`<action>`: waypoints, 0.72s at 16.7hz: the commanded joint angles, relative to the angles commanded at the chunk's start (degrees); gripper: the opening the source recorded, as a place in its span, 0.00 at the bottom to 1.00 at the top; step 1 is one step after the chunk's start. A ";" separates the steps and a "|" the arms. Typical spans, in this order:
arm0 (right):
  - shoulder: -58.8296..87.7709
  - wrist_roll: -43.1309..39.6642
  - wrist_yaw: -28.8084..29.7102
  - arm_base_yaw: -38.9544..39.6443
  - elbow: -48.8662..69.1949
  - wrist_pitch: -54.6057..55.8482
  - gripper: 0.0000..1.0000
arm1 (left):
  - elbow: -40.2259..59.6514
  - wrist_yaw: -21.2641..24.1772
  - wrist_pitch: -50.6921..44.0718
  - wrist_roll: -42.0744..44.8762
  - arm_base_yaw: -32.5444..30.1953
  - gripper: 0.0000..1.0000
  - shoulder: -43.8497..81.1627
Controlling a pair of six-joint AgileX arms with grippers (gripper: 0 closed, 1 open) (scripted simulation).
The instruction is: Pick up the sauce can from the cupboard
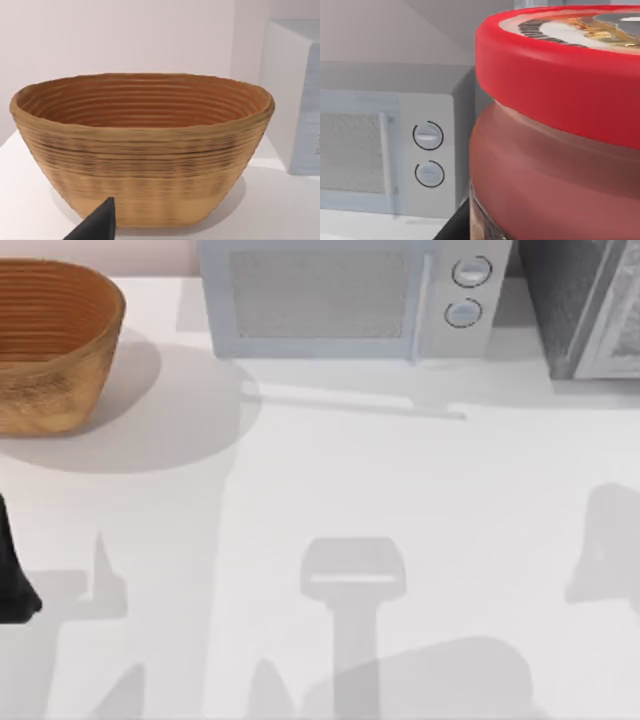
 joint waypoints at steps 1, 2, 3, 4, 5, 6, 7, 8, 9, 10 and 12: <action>3.71 -0.10 -0.18 1.70 1.59 3.13 0.00 | 0.00 0.00 0.00 0.00 0.00 1.00 0.00; 7.84 -0.21 -0.36 3.53 3.28 6.53 0.00 | 0.00 0.00 0.00 0.00 0.00 1.00 0.00; 12.37 -0.31 -0.53 5.47 5.08 10.16 0.00 | 0.00 0.00 0.00 0.00 0.00 1.00 0.00; 17.24 -0.41 -0.69 7.49 6.94 13.97 0.00 | 0.00 0.00 0.00 0.00 0.00 1.00 0.00; 22.43 -0.50 -0.83 9.54 8.86 17.90 0.00 | 0.00 0.00 0.00 0.00 0.00 1.00 0.00; 27.89 -0.56 -0.95 11.61 10.81 21.89 0.00 | 0.00 0.00 0.00 0.00 0.00 1.00 0.00; 33.56 -0.61 -1.04 13.67 12.78 25.89 0.00 | 0.00 0.00 0.00 0.00 0.00 1.00 0.00; 39.40 -0.63 -1.11 15.70 14.74 29.86 0.00 | 0.00 0.00 0.00 0.00 0.00 1.00 0.00; 45.40 -0.64 -1.16 17.68 16.69 33.77 0.00 | 0.00 0.00 0.00 0.00 0.00 1.00 0.00; 51.49 -0.62 -1.18 19.59 18.60 37.59 0.00 | 0.00 0.00 0.00 0.00 0.00 1.00 0.00; 63.78 -0.52 -1.16 23.19 22.29 44.88 0.00 | 0.00 0.00 0.00 0.00 0.00 1.00 0.00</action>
